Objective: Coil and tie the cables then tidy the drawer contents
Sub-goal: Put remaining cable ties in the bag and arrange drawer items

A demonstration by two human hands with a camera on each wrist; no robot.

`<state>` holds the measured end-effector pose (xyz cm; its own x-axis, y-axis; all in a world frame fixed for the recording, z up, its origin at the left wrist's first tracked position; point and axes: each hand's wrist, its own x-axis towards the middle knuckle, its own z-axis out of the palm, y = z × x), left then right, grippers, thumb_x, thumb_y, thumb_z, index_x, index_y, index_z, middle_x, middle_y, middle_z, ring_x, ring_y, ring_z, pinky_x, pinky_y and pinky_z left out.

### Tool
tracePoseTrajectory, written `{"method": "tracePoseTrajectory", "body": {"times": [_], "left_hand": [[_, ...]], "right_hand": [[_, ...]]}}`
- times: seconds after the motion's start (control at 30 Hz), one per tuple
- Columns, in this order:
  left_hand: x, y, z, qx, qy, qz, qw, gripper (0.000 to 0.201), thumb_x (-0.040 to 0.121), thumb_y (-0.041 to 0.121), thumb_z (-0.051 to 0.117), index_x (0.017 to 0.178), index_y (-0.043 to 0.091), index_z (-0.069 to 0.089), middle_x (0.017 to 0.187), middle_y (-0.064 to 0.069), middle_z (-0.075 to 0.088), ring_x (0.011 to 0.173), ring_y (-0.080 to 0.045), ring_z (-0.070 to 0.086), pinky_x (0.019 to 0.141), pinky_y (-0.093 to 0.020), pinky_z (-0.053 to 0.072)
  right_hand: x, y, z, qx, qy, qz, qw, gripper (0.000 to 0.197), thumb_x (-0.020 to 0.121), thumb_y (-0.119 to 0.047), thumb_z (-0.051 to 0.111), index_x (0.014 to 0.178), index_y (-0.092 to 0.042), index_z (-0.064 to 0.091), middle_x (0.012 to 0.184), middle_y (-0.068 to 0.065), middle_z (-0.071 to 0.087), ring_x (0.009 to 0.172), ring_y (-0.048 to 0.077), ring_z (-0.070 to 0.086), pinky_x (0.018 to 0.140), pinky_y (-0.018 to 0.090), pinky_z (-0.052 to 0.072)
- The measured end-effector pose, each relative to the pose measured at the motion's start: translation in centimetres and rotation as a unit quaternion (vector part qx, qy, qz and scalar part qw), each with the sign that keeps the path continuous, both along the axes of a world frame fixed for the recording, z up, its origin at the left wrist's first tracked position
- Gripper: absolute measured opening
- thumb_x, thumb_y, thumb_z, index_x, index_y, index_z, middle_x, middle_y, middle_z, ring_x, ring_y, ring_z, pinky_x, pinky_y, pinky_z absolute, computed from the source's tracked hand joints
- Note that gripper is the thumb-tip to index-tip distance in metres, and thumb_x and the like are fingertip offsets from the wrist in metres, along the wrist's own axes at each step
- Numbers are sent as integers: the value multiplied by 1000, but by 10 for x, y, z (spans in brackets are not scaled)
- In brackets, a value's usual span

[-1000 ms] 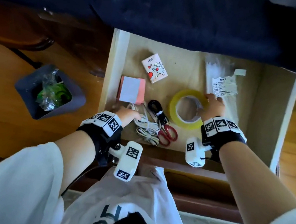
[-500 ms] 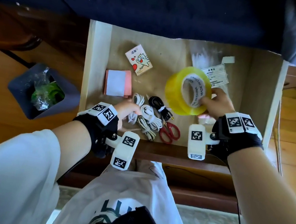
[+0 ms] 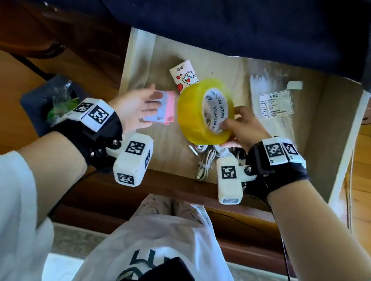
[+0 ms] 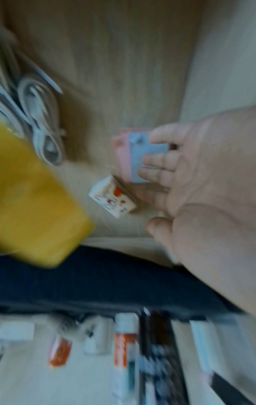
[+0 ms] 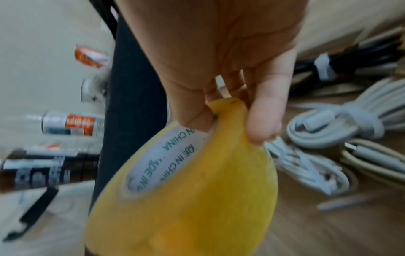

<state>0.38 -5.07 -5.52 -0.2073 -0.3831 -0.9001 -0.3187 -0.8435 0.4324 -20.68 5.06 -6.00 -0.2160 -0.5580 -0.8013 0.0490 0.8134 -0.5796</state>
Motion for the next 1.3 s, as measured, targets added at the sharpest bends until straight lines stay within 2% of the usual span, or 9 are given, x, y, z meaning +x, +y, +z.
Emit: {"method": "tracePoseTrajectory", "body": {"times": [0.17, 0.37, 0.5, 0.7, 0.83, 1.0, 1.1, 1.2, 1.3], "left_hand": [[14, 1, 4, 0, 3, 0, 1000, 36, 100, 43, 29, 109, 19, 55, 116, -4, 54, 112, -18, 50, 98, -33, 36], [14, 24, -11, 12, -48, -53, 997, 50, 98, 46, 36, 133, 12, 48, 147, -5, 41, 139, -20, 30, 114, -47, 14], [16, 24, -20, -30, -61, -70, 995, 50, 97, 46, 39, 132, 12, 51, 141, -2, 47, 134, -19, 36, 104, -37, 24], [9, 22, -16, -73, -53, -120, 989, 23, 98, 28, 47, 104, 12, 63, 120, -11, 61, 117, -29, 54, 100, -35, 42], [-7, 15, -7, -139, -77, -102, 982, 37, 98, 17, 46, 131, 1, 49, 139, -16, 48, 130, -28, 43, 103, -30, 37], [-14, 14, -13, -150, -82, -97, 981, 39, 101, 22, 39, 134, -1, 42, 127, -18, 51, 124, -31, 46, 91, -30, 38], [-11, 16, -18, -147, -94, -93, 980, 39, 102, 27, 35, 130, 2, 44, 101, -18, 55, 105, -27, 49, 91, -30, 37], [-5, 16, -21, -142, -94, -103, 980, 48, 102, 31, 33, 142, 4, 35, 144, -21, 39, 132, -29, 39, 112, -36, 27], [-5, 16, -17, -146, -83, -91, 982, 46, 102, 29, 34, 140, 4, 38, 146, -15, 39, 134, -26, 37, 113, -33, 26]], "right_hand": [[46, -11, -9, 50, 55, 245, 967, 24, 82, -12, 64, 96, -14, 45, 83, 11, 55, 42, 14, 59, 35, 20, 45], [81, -19, -39, 84, 194, 413, 886, 63, 80, -24, 68, 129, -2, 37, 116, 16, 58, 100, 34, 62, 75, 37, 49], [95, -17, -50, 100, 161, 376, 907, 57, 88, -11, 59, 135, 3, 31, 115, 23, 56, 103, 38, 62, 82, 42, 53], [86, -13, -43, 113, 22, 279, 953, 13, 87, -5, 55, 96, -10, 47, 89, 20, 62, 69, 35, 70, 68, 49, 58], [72, -19, -32, 74, -19, 206, 975, 15, 90, -5, 52, 104, -9, 54, 85, 12, 59, 57, 27, 63, 46, 28, 54], [81, -48, -47, 26, 45, 200, 979, 53, 87, -9, 57, 137, -6, 39, 126, 12, 54, 107, 27, 56, 94, 37, 46], [96, -53, -54, 33, 19, 223, 974, 41, 85, -1, 54, 126, 0, 53, 118, 14, 59, 111, 30, 55, 93, 34, 43], [103, -51, -57, 21, 12, 212, 977, 39, 81, 6, 50, 118, 1, 61, 119, 18, 62, 110, 32, 57, 98, 38, 45], [97, -49, -59, 18, -6, 192, 981, 43, 82, 8, 51, 123, -3, 59, 121, 18, 61, 108, 28, 58, 94, 34, 46]]}}
